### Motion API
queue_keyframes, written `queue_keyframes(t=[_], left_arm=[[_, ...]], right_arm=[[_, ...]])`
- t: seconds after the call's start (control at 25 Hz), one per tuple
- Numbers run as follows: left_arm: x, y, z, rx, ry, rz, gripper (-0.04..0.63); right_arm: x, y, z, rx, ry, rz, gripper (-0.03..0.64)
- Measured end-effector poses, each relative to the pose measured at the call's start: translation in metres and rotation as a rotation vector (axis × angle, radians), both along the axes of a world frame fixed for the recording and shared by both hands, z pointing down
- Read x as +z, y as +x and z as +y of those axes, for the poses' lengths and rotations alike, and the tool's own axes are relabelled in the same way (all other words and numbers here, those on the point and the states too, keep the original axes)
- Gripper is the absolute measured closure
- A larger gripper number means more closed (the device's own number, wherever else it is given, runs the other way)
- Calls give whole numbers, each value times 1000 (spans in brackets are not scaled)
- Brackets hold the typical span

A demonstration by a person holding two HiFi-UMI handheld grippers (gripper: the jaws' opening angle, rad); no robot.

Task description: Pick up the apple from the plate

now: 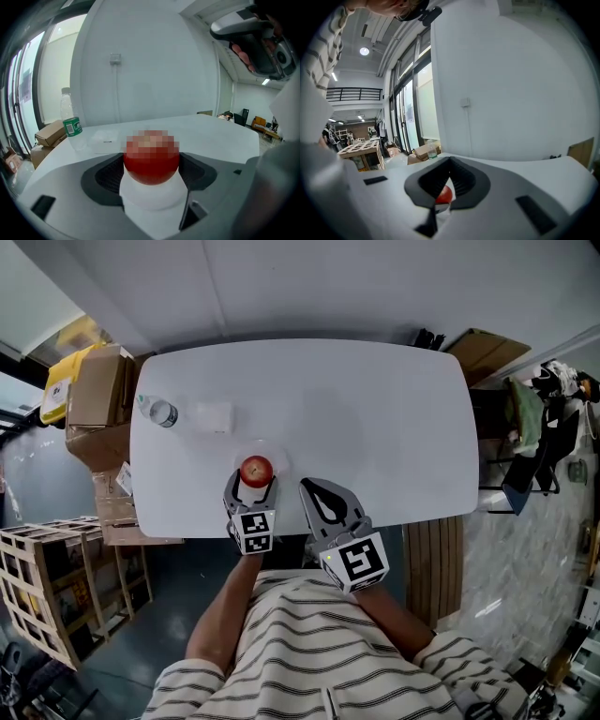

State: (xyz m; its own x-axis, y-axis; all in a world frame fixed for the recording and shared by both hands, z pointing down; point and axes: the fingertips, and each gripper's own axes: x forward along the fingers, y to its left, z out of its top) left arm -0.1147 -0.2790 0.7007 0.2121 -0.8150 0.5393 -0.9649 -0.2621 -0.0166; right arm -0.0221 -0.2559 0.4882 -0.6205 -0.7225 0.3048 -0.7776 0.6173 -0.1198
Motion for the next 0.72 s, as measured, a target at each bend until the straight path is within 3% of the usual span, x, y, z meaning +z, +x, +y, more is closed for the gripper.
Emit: queue_keyframes(t=[0.72], left_arm=[[-73, 0, 8, -89, 70, 59, 221]], right_arm=[[-15, 10, 14, 11, 28, -7, 604]])
